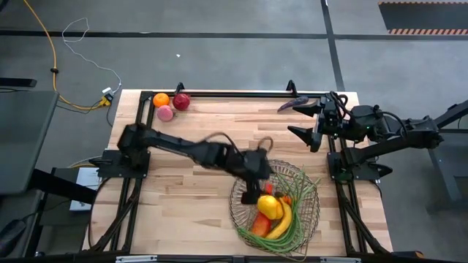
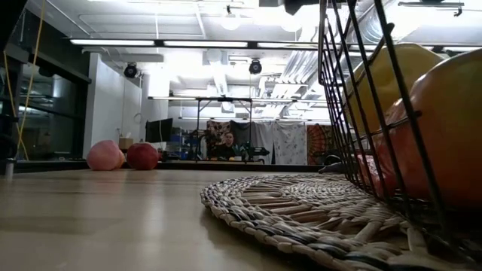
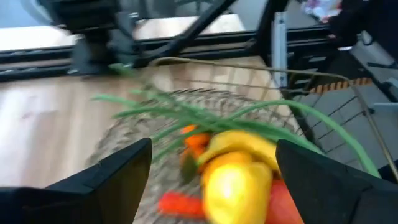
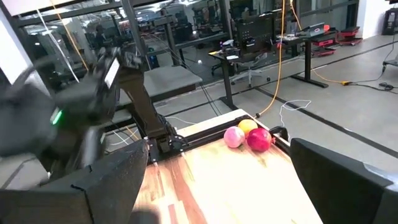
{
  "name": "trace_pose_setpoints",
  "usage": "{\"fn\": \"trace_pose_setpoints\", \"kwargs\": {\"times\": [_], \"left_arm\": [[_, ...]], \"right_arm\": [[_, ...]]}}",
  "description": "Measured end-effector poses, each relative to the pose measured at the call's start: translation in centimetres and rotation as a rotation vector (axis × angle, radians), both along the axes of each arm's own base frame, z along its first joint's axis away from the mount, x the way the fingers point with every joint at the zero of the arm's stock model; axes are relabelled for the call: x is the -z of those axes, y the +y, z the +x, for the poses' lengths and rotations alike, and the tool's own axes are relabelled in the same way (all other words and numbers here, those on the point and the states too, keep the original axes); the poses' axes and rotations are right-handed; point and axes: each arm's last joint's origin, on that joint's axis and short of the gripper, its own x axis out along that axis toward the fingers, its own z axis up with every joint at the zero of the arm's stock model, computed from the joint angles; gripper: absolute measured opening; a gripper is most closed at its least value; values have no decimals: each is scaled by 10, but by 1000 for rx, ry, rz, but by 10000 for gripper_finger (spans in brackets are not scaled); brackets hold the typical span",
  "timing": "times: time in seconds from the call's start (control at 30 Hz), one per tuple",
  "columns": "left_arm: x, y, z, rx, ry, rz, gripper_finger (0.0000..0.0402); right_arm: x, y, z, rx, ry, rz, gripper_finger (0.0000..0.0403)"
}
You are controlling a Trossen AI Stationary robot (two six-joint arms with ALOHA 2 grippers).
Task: Build produce basket
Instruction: Put the peach into the wire basket
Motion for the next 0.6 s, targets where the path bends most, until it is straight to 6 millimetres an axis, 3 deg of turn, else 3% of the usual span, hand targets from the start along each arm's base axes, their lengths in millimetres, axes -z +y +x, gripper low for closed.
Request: {"fn": "trace_pose_setpoints", "kwargs": {"times": [0.2,0.33,0.43,0.6], "left_arm": [[-60,55,-44,-138,-49,15,329],[-110,93,-89,-260,-161,2,328],[-134,105,-128,-310,-272,8,328],[-134,111,-188,-386,-463,2,328]], "right_arm": [[1,0,0,-2,23,-49,383],[5,0,0,-3,69,-81,383],[8,0,2,-3,99,-77,383],[14,1,6,-6,151,-82,383]]}}
